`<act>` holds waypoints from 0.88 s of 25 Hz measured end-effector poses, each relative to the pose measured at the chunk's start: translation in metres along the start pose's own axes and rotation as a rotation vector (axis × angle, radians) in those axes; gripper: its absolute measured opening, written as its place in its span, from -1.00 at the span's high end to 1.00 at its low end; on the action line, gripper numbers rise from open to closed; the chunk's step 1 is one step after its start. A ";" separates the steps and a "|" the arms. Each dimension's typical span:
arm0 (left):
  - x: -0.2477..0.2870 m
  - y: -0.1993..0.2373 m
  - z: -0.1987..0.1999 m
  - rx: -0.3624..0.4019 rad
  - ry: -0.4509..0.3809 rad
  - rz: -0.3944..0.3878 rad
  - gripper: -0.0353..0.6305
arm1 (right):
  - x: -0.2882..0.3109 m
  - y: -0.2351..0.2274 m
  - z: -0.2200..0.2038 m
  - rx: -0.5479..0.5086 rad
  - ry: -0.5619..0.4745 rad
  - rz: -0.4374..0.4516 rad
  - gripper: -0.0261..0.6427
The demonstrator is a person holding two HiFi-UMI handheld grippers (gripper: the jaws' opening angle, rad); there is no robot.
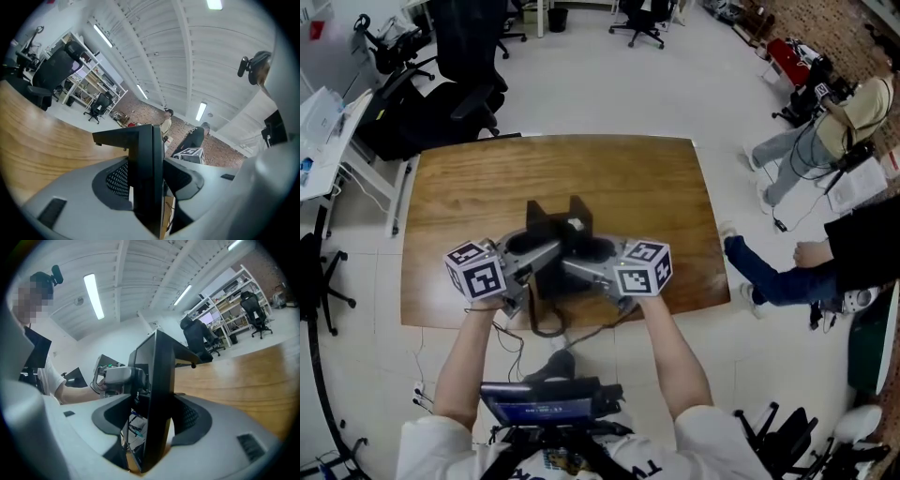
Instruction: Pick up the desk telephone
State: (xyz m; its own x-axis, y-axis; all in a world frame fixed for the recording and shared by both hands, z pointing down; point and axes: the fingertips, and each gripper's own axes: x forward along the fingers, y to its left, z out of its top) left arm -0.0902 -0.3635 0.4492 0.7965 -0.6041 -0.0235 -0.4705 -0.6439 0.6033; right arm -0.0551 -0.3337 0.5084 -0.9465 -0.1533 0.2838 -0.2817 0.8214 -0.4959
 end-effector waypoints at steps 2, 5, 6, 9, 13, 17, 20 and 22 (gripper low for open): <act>-0.003 -0.011 0.006 0.021 -0.011 -0.011 0.32 | -0.004 0.009 0.006 -0.021 -0.015 0.001 0.13; -0.007 -0.032 0.017 0.053 -0.030 -0.028 0.32 | -0.012 0.025 0.018 -0.060 -0.039 -0.001 0.13; -0.009 -0.039 0.021 0.065 -0.037 -0.034 0.32 | -0.015 0.030 0.022 -0.074 -0.047 -0.003 0.13; -0.011 -0.060 0.033 0.096 -0.060 -0.053 0.32 | -0.025 0.046 0.035 -0.118 -0.071 -0.009 0.13; -0.017 -0.094 0.042 0.154 -0.084 -0.077 0.32 | -0.042 0.070 0.047 -0.177 -0.101 -0.019 0.13; -0.027 -0.129 0.049 0.206 -0.110 -0.102 0.32 | -0.057 0.099 0.055 -0.236 -0.139 -0.023 0.13; -0.034 -0.154 0.053 0.241 -0.129 -0.116 0.32 | -0.068 0.118 0.060 -0.273 -0.158 -0.024 0.13; -0.038 -0.170 0.054 0.260 -0.139 -0.124 0.32 | -0.076 0.131 0.061 -0.291 -0.175 -0.020 0.13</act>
State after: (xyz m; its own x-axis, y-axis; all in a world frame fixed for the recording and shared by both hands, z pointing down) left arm -0.0611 -0.2562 0.3046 0.8027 -0.5605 -0.2038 -0.4687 -0.8041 0.3655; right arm -0.0299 -0.2476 0.3717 -0.9610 -0.2422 0.1336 -0.2677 0.9357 -0.2297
